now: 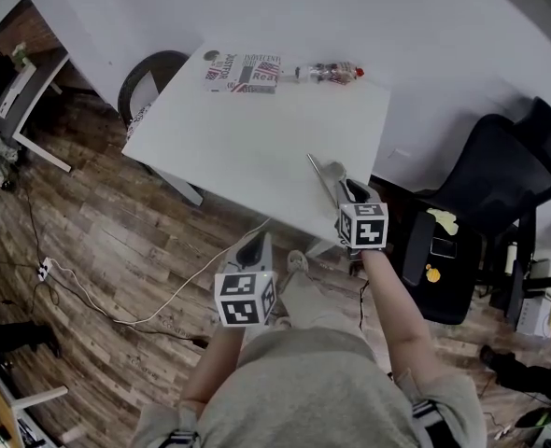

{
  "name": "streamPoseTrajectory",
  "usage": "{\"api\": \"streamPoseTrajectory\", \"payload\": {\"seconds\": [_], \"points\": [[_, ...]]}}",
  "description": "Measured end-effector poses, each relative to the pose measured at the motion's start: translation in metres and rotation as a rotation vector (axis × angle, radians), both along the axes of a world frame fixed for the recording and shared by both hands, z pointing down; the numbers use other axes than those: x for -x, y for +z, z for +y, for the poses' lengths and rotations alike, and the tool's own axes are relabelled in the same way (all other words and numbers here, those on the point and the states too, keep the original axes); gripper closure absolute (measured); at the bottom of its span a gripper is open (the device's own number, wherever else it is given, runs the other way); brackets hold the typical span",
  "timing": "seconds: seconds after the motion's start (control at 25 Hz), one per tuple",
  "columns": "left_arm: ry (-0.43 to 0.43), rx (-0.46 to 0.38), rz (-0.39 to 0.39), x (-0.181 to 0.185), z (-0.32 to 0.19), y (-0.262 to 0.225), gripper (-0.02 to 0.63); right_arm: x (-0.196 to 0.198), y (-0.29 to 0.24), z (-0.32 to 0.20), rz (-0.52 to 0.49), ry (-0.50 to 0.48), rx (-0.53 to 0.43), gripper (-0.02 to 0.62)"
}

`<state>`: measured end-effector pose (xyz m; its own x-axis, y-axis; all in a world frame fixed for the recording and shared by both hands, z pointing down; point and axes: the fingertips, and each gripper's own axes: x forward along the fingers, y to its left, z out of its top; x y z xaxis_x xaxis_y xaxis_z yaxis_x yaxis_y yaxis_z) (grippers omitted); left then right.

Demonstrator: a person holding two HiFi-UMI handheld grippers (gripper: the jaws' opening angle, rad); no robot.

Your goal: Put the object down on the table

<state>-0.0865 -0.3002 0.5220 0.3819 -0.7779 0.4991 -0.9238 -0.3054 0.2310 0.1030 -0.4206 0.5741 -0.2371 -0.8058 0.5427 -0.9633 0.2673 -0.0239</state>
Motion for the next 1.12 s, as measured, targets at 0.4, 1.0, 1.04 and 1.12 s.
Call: {"api": "streamPoseTrajectory", "payload": {"seconds": [0.4,1.0,1.04,1.12], "points": [[0.002,-0.049,0.007,0.002,0.048,-0.020,0.595,0.031,-0.056,0.075,-0.078,-0.051,-0.094,0.589],[0.006,-0.084,0.007,0.006,0.099,-0.031,0.595,0.065,-0.098,0.177,-0.152,-0.129,-0.197,0.595],[0.007,-0.086,0.008,0.006,0.100,-0.031,0.595,0.067,-0.099,0.182,-0.155,-0.132,-0.201,0.595],[0.010,-0.091,0.008,0.006,0.103,-0.032,0.595,0.069,-0.100,0.191,-0.165,-0.134,-0.205,0.595]]}}
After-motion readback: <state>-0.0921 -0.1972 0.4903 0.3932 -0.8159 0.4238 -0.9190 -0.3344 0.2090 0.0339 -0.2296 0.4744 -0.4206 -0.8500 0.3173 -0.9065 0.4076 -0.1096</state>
